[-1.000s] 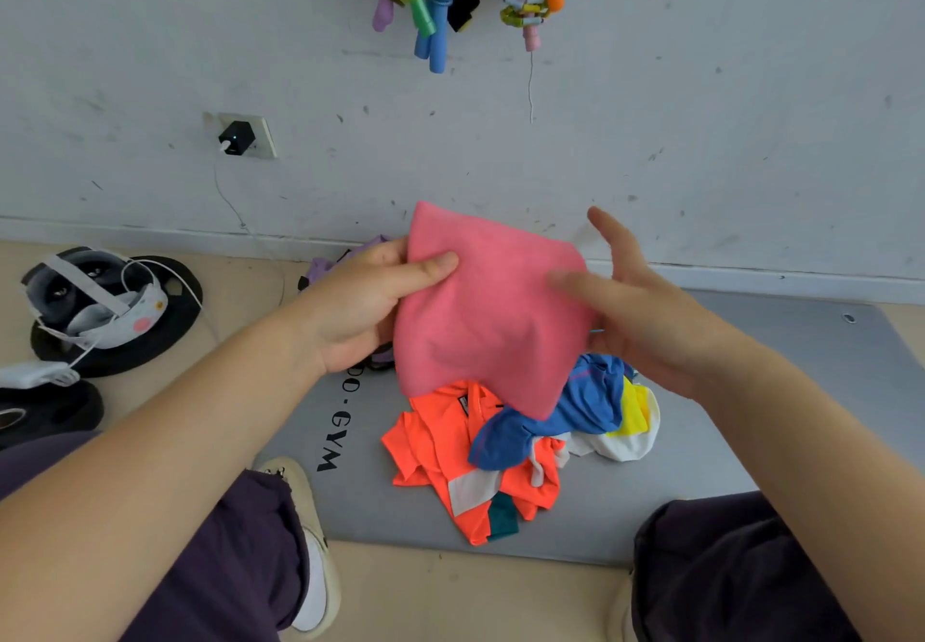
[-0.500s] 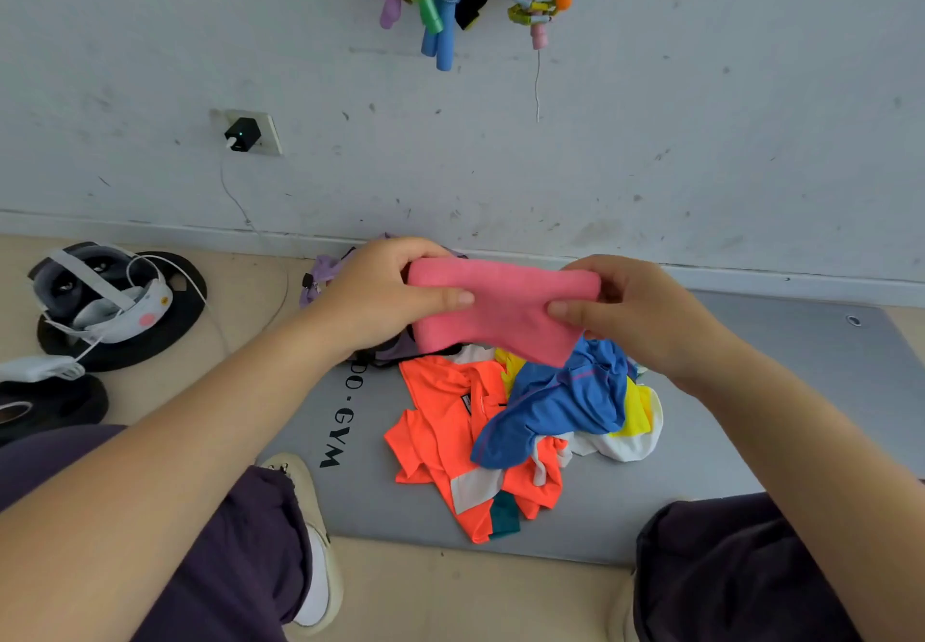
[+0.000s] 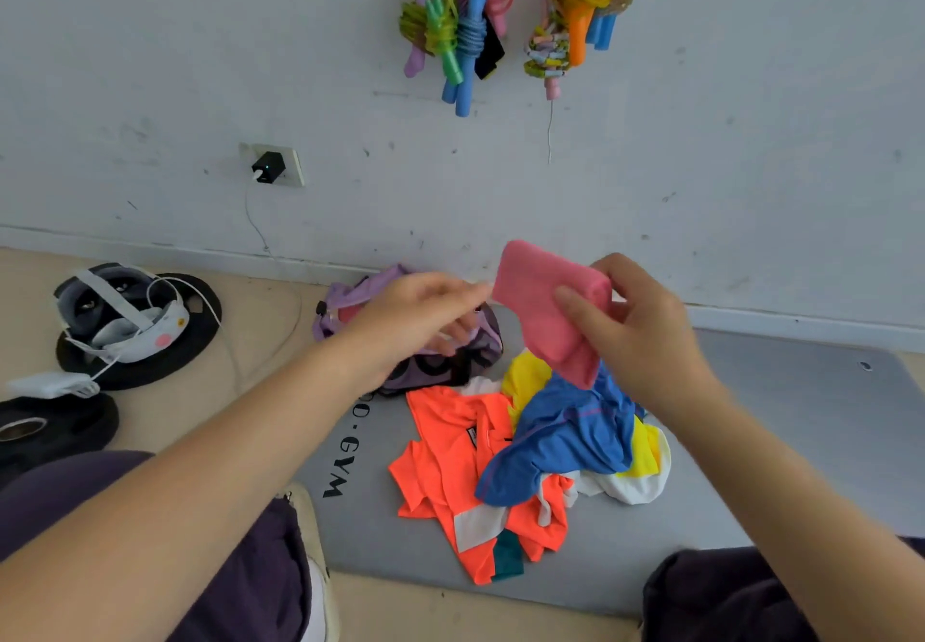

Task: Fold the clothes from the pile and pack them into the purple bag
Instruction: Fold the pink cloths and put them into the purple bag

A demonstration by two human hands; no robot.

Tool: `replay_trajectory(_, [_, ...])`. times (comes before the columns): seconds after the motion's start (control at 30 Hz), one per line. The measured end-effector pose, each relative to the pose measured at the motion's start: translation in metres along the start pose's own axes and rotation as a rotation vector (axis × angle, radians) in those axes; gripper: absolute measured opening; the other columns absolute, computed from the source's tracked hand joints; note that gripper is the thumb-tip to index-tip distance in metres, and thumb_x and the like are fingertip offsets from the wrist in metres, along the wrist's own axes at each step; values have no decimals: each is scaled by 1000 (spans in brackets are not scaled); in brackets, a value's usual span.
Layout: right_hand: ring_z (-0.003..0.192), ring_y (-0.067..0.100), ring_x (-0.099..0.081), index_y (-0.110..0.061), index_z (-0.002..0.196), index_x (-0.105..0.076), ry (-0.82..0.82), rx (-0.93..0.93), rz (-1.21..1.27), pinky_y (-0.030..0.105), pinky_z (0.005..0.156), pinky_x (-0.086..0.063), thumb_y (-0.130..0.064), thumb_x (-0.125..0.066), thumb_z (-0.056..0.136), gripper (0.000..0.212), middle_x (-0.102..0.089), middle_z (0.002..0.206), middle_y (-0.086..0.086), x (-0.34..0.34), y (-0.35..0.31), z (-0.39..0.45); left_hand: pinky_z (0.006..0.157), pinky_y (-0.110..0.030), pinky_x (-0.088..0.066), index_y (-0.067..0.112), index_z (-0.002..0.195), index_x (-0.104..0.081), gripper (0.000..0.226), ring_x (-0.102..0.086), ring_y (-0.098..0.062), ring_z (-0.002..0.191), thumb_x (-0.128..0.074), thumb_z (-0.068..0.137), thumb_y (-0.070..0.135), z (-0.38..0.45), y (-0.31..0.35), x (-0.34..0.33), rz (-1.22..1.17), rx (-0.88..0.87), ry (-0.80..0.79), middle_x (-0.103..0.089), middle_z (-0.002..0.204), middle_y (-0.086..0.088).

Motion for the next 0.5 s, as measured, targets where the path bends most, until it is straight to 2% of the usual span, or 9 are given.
replay_trajectory(0.03, [65, 23, -57, -12, 92, -58, 7, 88, -59, 38, 59, -49, -31, -70, 86, 23, -60, 77, 6, -8, -8, 0, 72, -30, -55, 21, 91, -73, 38, -67, -16, 76, -70, 76, 55, 0, 7, -10, -139, 71, -118, -72, 85, -2])
replay_trajectory(0.1, [79, 26, -60, -11, 100, -60, -62, 303, -193, 42, 69, -51, -33, -76, 81, 33, -62, 96, 3, -27, -20, 2, 90, -46, -54, 22, 94, -76, 39, -70, -23, 88, -67, 81, 58, 11, 15, -23, -308, 124, -166, -73, 94, -7])
replay_trajectory(0.17, [92, 24, -58, -7, 101, -61, -157, 466, -243, 35, 81, -49, -39, -77, 78, 42, -59, 110, 4, -43, -16, 10, 97, -59, -49, 16, 110, -70, 36, -70, -30, 101, -70, 87, 44, 28, 14, -23, -412, 144, -6, -74, 107, -10])
replay_trajectory(0.2, [96, 21, -57, -9, 101, -61, -155, 447, -181, 31, 84, -47, -38, -77, 78, 40, -57, 112, 3, -48, -13, 16, 94, -62, -50, 16, 116, -66, 35, -70, -32, 102, -71, 88, 36, 36, 9, -20, -427, 143, 81, -74, 109, -11])
replay_trajectory(0.27, [100, 14, -57, -19, 107, -55, -11, 252, 7, 24, 80, -48, -33, -76, 81, 35, -53, 113, 1, -55, -1, 34, 88, -59, -54, 18, 118, -64, 32, -71, -29, 101, -71, 89, 28, 53, -6, -12, -442, 138, 128, -75, 108, -8])
replay_trajectory(0.3, [101, 14, -58, -21, 110, -52, 67, 99, 70, 22, 76, -49, -34, -75, 82, 39, -54, 114, 1, -58, 9, 45, 87, -53, -57, 18, 117, -65, 30, -72, -26, 100, -70, 89, 26, 61, -14, -7, -480, 135, 101, -75, 107, -6])
replay_trajectory(0.33, [102, 16, -60, -20, 113, -51, 62, -79, 153, 21, 74, -49, -38, -75, 80, 44, -57, 115, 3, -64, 21, 58, 86, -47, -58, 18, 116, -65, 30, -71, -23, 100, -70, 88, 26, 70, -22, -4, -528, 137, 59, -75, 108, -5])
replay_trajectory(0.43, [102, 22, -69, -8, 118, -60, -312, -505, 611, 27, 79, -56, -50, -70, 73, 63, -71, 113, 9, -98, 65, 81, 90, -37, -57, 13, 116, -67, 45, -69, -22, 107, -75, 76, 31, 98, -56, 1, -534, 144, -24, -73, 113, -7])
replay_trajectory(0.5, [102, 22, -70, -4, 117, -64, -407, -596, 737, 29, 80, -57, -40, -71, 76, 55, -73, 111, 10, -123, 97, 90, 87, -33, -57, 16, 109, -71, 45, -69, -22, 105, -79, 71, 38, 120, -83, 9, -362, 152, 27, -75, 108, -4])
Point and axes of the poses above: each hand's wrist, its own z-axis towards the middle knuckle, its own x-axis out of the back of the hand, y = z × x, the point moved 1 cm from there along z, towards the middle knuckle
